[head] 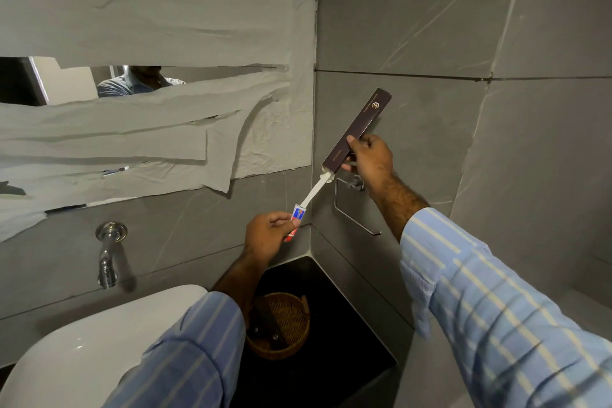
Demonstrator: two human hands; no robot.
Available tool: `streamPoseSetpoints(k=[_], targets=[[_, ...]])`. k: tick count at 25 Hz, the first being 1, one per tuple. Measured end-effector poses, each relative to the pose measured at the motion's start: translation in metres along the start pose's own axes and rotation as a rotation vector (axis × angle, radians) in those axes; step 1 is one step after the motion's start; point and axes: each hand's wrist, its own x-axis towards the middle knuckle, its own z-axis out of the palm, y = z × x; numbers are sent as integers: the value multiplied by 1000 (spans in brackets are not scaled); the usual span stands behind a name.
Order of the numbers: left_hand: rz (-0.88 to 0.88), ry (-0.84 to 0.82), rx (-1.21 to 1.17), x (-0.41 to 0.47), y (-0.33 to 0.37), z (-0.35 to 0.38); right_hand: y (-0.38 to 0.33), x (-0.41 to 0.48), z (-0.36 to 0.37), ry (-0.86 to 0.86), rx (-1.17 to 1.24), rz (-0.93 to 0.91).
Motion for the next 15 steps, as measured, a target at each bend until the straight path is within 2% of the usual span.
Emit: streamPoseSetpoints(k=[2, 5, 11, 15], targets=[[-22, 23, 47, -5, -12, -8, -1, 2, -4, 38, -27, -35], [-87, 54, -4, -10, -22, -13, 7, 0, -11, 22, -103, -22], [-230, 48, -145, -17, -15, 1, 49, -30, -26, -162, -276, 215], [-364, -12, -194, -35, -25, 24, 85, -64, -44, -246, -387, 384]])
